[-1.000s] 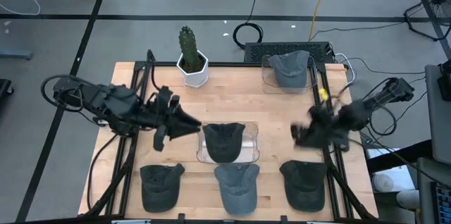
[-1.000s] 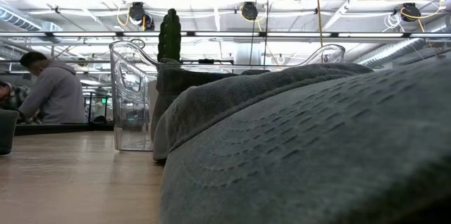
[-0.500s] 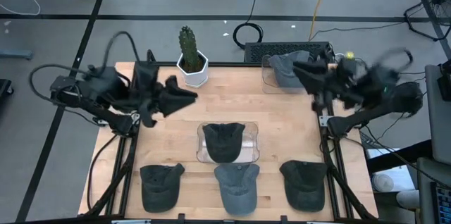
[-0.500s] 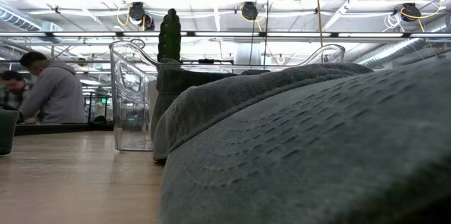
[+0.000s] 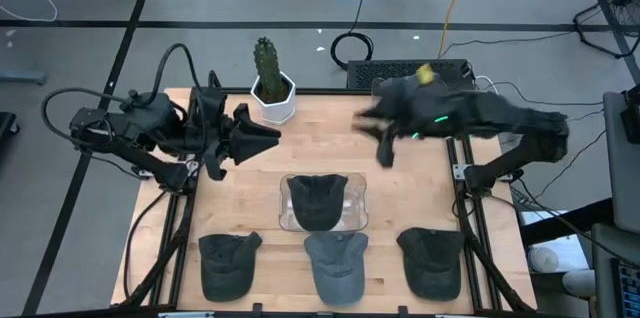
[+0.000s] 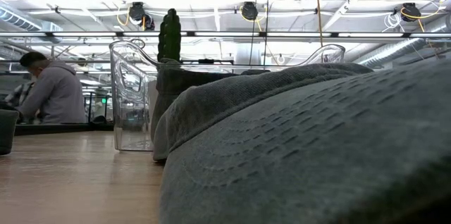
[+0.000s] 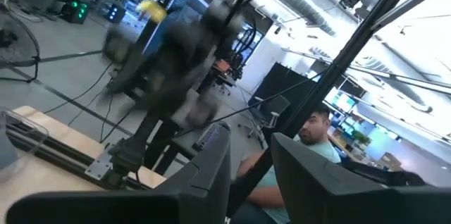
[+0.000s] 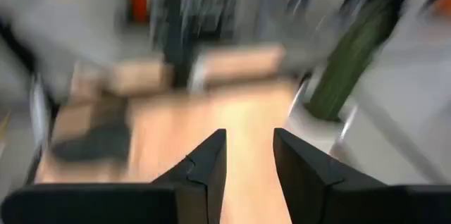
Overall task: Pick & Place hat
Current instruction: Put the right black cap into the bottom transparent bin
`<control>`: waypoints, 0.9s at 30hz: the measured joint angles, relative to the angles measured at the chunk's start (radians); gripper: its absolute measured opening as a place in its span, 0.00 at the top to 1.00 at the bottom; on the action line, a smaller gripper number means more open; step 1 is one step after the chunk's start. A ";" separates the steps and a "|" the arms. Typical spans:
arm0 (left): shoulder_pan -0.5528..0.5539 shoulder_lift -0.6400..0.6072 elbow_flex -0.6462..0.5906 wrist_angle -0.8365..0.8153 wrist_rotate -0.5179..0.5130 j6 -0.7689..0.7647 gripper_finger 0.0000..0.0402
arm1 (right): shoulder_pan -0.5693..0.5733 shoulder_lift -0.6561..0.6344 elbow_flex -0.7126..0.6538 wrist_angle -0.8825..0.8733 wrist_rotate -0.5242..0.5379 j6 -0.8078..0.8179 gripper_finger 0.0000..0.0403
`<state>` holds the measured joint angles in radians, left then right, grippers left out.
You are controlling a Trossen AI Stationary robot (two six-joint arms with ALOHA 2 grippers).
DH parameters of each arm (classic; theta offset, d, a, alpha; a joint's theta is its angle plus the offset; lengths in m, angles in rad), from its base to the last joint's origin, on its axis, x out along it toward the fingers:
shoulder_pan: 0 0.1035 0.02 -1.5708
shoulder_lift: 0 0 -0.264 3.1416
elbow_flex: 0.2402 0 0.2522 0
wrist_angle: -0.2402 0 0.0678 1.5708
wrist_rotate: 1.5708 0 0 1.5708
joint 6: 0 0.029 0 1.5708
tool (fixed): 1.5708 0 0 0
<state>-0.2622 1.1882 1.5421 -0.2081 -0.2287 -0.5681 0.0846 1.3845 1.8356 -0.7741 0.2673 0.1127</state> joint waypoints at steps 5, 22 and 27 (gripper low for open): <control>0.006 0.002 0.000 -0.005 0.002 0.047 0.72 | 0.047 0.018 -0.060 -0.241 -0.189 0.200 0.74; 0.012 0.035 -0.001 -0.120 0.002 0.074 0.72 | 0.644 -0.010 -0.522 -0.465 -0.352 0.833 0.56; 0.007 0.047 0.000 -0.155 0.008 0.048 0.72 | 0.714 -0.008 -0.679 -0.263 -0.410 0.890 0.43</control>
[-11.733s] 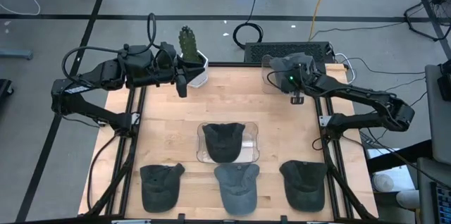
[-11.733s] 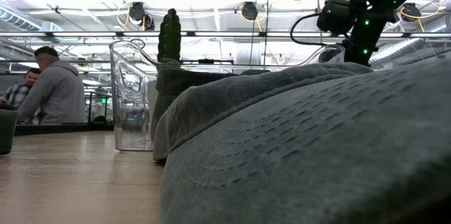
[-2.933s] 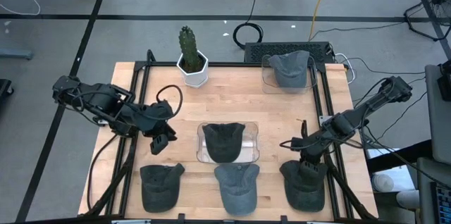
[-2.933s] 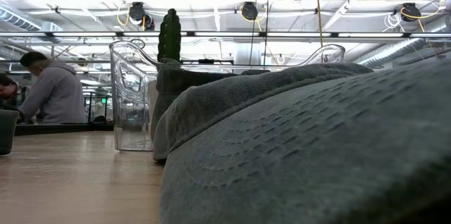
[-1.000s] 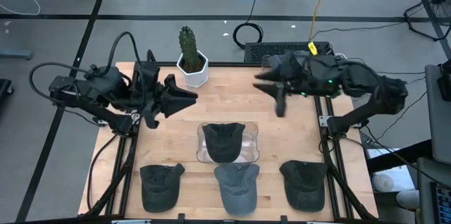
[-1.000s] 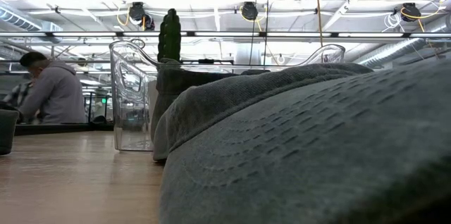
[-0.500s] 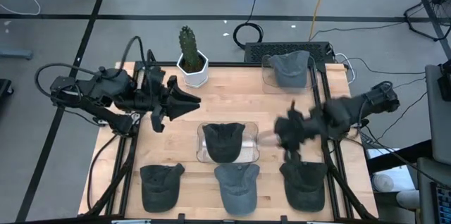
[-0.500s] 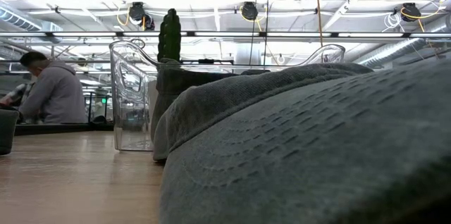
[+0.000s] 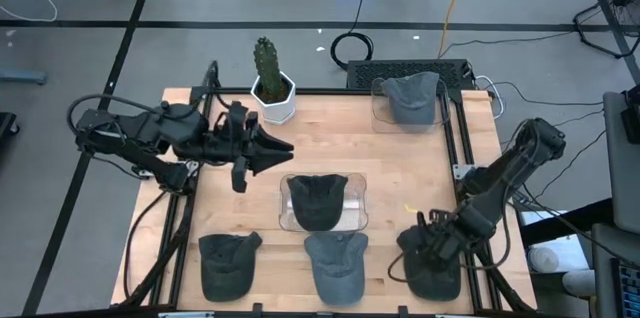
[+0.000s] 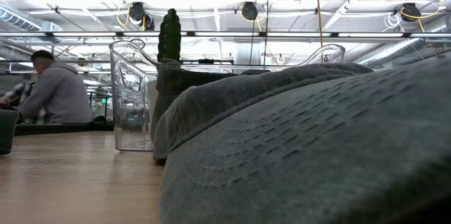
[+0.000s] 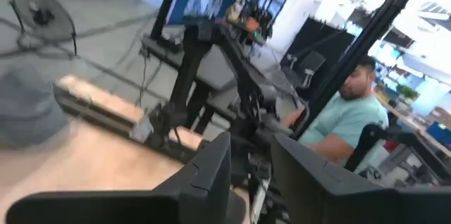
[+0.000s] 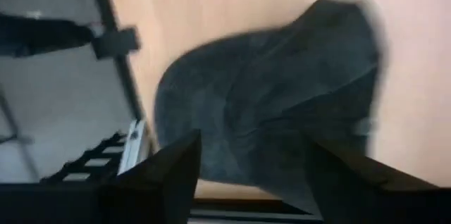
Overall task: Pick & Place hat
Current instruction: Put the right black cap into the bottom transparent bin
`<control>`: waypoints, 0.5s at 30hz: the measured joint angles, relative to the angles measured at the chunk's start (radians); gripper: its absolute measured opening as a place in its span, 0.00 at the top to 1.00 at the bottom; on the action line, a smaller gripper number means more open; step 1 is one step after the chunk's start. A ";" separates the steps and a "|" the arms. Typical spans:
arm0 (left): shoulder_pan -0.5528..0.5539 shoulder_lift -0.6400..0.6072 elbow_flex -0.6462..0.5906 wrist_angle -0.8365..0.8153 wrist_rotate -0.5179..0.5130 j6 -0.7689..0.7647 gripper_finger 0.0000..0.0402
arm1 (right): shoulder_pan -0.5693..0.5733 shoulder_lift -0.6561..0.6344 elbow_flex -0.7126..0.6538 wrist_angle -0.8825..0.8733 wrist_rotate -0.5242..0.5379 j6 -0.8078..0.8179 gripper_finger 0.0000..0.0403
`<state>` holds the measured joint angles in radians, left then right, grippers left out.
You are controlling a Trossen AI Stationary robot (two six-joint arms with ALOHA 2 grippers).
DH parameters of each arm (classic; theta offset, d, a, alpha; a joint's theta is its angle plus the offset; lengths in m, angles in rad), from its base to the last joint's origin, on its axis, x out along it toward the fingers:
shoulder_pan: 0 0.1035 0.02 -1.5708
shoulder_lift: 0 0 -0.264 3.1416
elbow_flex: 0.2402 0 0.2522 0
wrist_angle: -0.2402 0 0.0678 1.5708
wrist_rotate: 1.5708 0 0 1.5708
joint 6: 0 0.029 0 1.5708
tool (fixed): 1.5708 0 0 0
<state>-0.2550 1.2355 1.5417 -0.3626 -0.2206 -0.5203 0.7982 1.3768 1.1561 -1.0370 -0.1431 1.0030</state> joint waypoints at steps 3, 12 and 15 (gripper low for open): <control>-0.010 0.002 0.000 -0.029 0.010 -0.023 0.72 | 0.039 0.002 -0.074 0.085 -0.044 0.033 0.40; -0.016 0.004 0.000 -0.109 0.010 -0.055 0.72 | 0.125 0.000 -0.200 0.191 -0.044 0.029 0.45; -0.016 0.005 0.000 -0.140 0.006 -0.074 0.72 | 0.147 0.000 -0.231 0.273 -0.044 0.040 0.46</control>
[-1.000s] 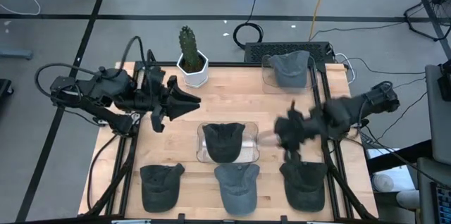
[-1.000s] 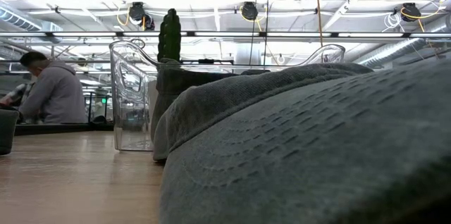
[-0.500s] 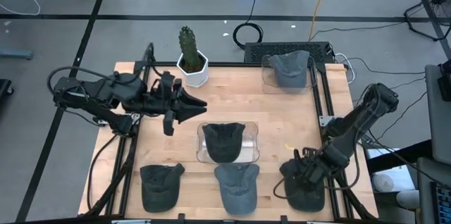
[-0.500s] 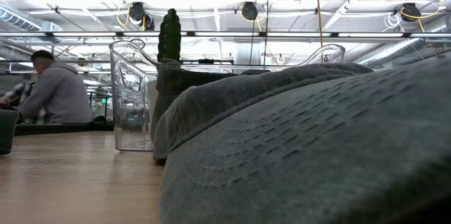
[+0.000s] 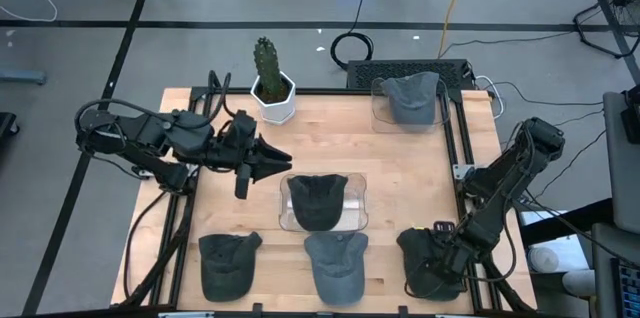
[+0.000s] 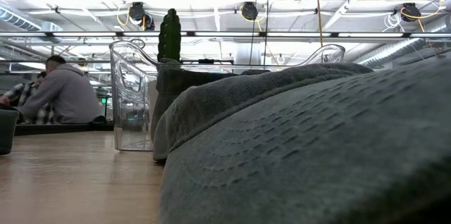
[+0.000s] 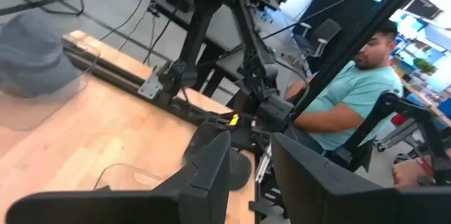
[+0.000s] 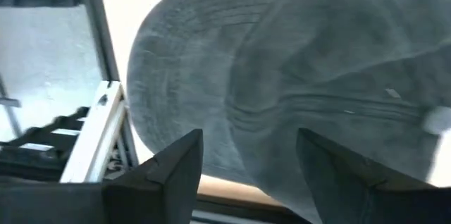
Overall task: Pick & Place hat
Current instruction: Put the right black cap into the bottom transparent bin
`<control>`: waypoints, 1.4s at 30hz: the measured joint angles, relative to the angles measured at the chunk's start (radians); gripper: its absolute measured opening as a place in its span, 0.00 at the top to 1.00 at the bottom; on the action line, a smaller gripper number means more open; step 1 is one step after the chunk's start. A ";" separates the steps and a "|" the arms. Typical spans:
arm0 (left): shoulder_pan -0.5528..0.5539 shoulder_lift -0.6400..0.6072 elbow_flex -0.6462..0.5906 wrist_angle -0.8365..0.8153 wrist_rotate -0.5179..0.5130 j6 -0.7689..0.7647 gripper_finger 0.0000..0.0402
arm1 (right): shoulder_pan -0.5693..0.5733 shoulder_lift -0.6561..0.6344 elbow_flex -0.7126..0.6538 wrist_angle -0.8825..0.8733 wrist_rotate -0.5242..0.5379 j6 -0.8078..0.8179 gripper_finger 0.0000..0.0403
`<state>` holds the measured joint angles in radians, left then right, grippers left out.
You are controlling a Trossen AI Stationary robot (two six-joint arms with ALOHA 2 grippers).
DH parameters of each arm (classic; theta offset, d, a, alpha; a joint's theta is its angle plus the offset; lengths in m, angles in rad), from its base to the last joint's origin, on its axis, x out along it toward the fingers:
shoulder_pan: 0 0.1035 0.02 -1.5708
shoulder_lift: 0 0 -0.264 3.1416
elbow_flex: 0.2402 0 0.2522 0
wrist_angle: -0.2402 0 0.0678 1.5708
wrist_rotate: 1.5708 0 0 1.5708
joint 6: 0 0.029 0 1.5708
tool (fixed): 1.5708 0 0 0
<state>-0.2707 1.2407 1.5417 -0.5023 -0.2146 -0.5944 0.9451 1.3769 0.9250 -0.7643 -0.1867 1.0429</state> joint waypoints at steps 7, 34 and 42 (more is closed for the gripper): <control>0.000 0.000 0.000 -0.005 -0.008 -0.036 0.72 | 0.016 0.000 -0.078 0.047 0.000 0.077 0.46; 0.001 0.003 0.000 -0.026 -0.032 -0.039 0.72 | 0.031 -0.072 -0.120 0.163 0.066 0.257 0.99; 0.004 0.003 0.000 -0.026 -0.070 -0.023 0.72 | -0.036 -0.137 0.239 -0.428 0.390 0.180 1.00</control>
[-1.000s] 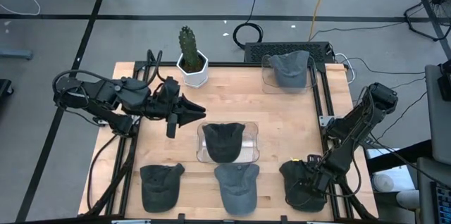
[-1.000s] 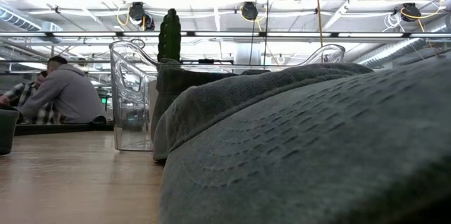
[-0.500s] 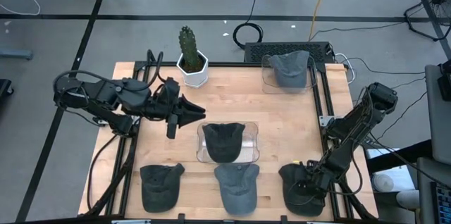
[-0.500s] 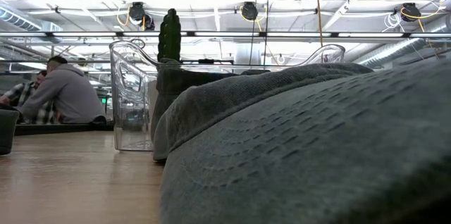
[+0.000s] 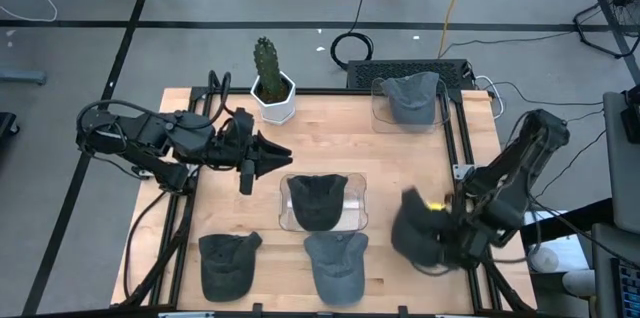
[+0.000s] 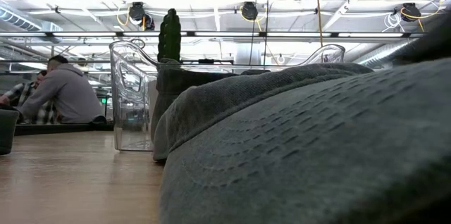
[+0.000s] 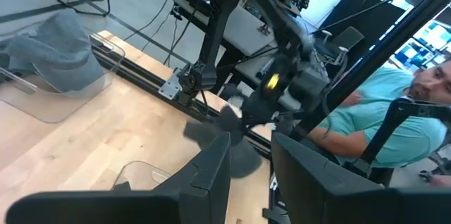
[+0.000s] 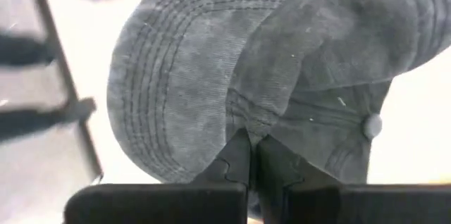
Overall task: Pick & Place hat
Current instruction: Put the right black cap into the bottom transparent bin
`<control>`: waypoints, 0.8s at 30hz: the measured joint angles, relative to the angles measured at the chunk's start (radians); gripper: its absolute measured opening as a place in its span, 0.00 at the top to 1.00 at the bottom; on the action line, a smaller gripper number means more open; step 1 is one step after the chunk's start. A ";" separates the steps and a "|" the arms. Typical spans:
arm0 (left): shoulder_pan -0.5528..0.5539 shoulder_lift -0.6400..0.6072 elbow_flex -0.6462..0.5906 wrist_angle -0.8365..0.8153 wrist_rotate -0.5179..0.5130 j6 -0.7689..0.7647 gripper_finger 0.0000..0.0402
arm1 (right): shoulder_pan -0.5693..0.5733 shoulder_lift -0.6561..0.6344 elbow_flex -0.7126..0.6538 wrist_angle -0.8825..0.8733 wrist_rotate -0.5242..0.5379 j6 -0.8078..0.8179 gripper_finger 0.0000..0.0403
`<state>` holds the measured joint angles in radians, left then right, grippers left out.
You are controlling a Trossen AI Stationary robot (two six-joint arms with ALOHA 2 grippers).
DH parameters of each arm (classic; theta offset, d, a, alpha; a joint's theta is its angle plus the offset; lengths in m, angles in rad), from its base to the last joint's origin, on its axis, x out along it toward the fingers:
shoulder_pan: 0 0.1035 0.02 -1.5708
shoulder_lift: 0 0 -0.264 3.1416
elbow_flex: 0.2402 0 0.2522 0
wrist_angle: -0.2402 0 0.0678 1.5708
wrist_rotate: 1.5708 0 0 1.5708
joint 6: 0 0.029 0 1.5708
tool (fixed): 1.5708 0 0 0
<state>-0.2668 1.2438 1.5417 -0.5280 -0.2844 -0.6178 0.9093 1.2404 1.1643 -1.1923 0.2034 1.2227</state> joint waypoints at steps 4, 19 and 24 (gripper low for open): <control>0.006 0.000 0.000 0.004 -0.013 0.026 0.72 | -0.125 0.025 0.175 -0.148 0.204 -0.184 1.00; 0.030 0.000 0.000 0.028 -0.006 -0.003 0.72 | -0.577 0.322 0.415 0.191 0.290 -1.107 1.00; 0.029 0.000 0.000 0.028 -0.005 -0.015 0.72 | -0.583 0.389 0.417 0.236 0.291 -1.235 1.00</control>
<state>-0.2375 1.2438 1.5417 -0.5003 -0.2893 -0.6324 0.3266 1.6297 1.5814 -0.9562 0.4941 -0.0125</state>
